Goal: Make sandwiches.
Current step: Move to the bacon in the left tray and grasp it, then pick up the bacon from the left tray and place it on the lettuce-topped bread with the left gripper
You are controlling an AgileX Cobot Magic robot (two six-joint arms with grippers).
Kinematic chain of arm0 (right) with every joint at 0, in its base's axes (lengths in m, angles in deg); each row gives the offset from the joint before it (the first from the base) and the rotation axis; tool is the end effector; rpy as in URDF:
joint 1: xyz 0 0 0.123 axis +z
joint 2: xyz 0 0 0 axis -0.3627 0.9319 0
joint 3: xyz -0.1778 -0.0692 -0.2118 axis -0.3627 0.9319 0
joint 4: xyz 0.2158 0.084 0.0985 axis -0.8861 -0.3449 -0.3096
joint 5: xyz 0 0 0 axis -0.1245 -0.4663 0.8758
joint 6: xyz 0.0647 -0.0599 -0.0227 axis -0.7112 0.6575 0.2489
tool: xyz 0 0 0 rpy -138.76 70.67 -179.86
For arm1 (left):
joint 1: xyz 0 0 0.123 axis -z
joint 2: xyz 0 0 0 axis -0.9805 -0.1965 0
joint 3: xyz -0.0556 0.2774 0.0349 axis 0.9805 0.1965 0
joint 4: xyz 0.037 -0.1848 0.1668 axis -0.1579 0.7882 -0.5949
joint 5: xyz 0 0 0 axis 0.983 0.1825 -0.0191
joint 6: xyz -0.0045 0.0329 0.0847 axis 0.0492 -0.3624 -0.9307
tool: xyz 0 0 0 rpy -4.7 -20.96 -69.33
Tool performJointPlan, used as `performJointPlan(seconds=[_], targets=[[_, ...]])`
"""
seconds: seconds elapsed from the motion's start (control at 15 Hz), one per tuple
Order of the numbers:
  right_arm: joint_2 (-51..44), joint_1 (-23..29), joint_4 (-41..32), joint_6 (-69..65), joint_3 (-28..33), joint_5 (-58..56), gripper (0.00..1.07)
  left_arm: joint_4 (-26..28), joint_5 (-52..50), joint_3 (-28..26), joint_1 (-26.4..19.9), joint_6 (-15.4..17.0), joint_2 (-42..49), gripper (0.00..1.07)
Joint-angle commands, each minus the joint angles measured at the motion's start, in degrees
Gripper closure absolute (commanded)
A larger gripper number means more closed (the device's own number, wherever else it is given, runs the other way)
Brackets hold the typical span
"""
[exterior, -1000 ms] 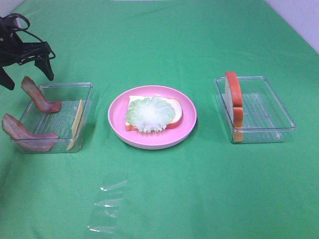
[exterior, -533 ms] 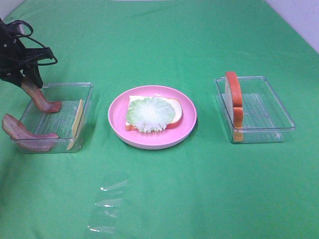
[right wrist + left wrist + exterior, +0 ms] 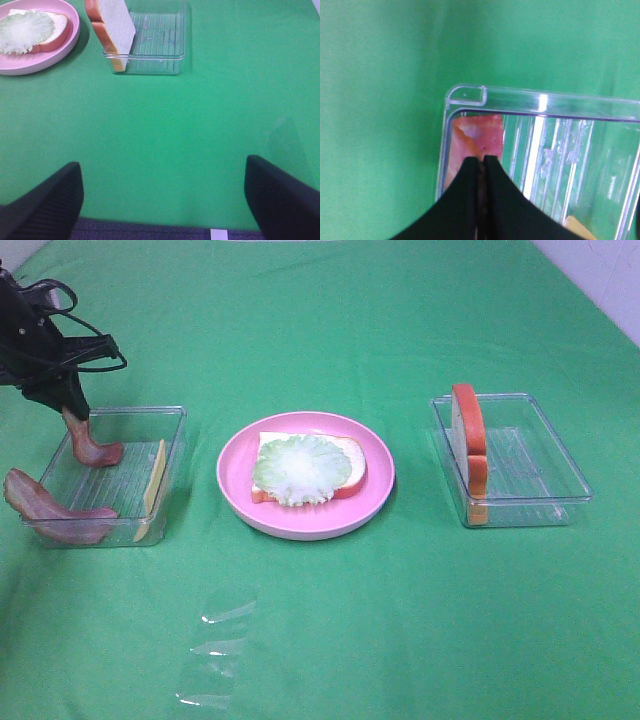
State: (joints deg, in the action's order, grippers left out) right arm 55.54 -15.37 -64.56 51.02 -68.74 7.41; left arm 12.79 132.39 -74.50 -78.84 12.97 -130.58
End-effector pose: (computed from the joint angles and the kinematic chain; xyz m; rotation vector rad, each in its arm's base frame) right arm -0.0024 -0.0038 0.2606 -0.0947 2.1317 0.0139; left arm 0.4753 -0.0174 0.1654 -0.2619 2.8934 -0.3361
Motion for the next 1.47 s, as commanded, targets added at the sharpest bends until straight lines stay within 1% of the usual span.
performJointPlan(seconds=[0.07,0.2,0.27,0.4,0.53,0.8,1.0,1.13,1.2,1.33,1.4,1.47], targets=[[-1.7,-0.1,-0.1,0.1,-0.2,0.3,0.23,0.8,0.9,-0.3,1.3,0.3,2.0,1.07],[-1.7,-0.1,-0.1,0.1,-0.2,0.3,0.23,1.1,1.5,-2.3,2.3,0.3,4.0,1.07],[-1.7,-0.1,-0.1,0.1,-0.2,0.3,0.23,2.4,3.3,-6.8,4.4,0.3,6.4,1.07],[-1.7,-0.1,-0.1,0.1,-0.2,0.3,0.23,4.2,3.7,-10.6,7.6,0.3,7.9,1.07],[-1.7,-0.1,-0.1,0.1,-0.2,0.3,0.23,6.0,3.7,-12.8,10.3,0.3,7.9,1.07],[-1.7,-0.1,-0.1,0.1,-0.2,0.3,0.23,11.8,0.3,-12.9,18.1,0.3,7.1,1.07],[-1.7,-0.1,-0.1,0.1,-0.2,0.3,0.23,16.1,-1.7,-12.9,23.8,-0.1,4.1,1.07],[-1.7,-0.1,-0.1,0.1,-0.2,0.3,0.23,19.4,-3.9,-12.9,27.3,-1.7,0.9,1.07],[-1.7,-0.1,-0.1,0.1,-0.2,0.3,0.23,22.7,-5.7,-12.9,29.0,-2.8,-1.6,1.07],[-1.7,-0.1,-0.1,0.1,-0.2,0.3,0.23,26.5,-7.0,-12.9,30.0,-2.9,-4.9,1.07],[-1.7,-0.1,-0.1,0.1,-0.2,0.3,0.23,26.5,-6.9,-12.9,30.0,-2.9,-6.0,1.07],[-1.7,-0.1,-0.1,0.1,-0.2,0.3,0.23,25.1,-6.5,-12.9,29.8,-2.9,-6.8,1.07]])
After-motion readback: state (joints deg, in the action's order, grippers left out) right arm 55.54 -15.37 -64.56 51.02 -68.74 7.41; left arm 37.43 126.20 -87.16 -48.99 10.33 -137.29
